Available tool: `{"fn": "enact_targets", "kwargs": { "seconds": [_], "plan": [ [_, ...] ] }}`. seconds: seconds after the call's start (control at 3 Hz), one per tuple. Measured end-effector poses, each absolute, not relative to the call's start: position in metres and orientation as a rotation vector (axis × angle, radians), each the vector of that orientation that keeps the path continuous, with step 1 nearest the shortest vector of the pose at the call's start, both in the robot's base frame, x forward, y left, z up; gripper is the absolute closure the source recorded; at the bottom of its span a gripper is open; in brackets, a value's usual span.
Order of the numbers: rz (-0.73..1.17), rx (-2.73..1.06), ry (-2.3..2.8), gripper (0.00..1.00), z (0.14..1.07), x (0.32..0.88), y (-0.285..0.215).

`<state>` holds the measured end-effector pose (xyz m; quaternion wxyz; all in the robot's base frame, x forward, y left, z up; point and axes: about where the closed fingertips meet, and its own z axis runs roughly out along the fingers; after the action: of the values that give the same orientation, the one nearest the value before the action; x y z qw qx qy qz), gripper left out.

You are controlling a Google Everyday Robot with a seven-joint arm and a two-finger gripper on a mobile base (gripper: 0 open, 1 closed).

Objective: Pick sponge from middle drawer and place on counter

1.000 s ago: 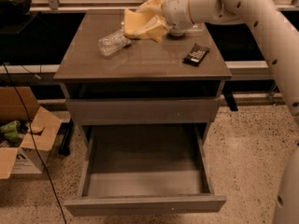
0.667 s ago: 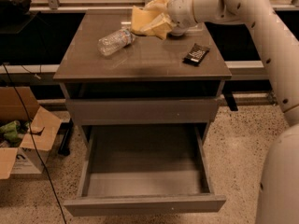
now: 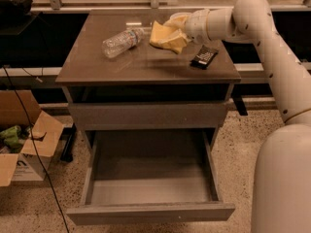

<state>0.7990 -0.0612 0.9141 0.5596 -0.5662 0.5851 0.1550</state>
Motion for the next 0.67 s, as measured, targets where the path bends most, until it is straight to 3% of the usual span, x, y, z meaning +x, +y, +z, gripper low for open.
{"fn": "enact_targets", "kwargs": {
  "seconds": [0.33, 0.67],
  "plan": [
    [0.367, -1.334, 1.380, 0.19, 0.9134, 0.7992, -0.0609],
    [0.367, -1.334, 1.380, 0.00, 0.9134, 0.7992, -0.0609]
  ]
}}
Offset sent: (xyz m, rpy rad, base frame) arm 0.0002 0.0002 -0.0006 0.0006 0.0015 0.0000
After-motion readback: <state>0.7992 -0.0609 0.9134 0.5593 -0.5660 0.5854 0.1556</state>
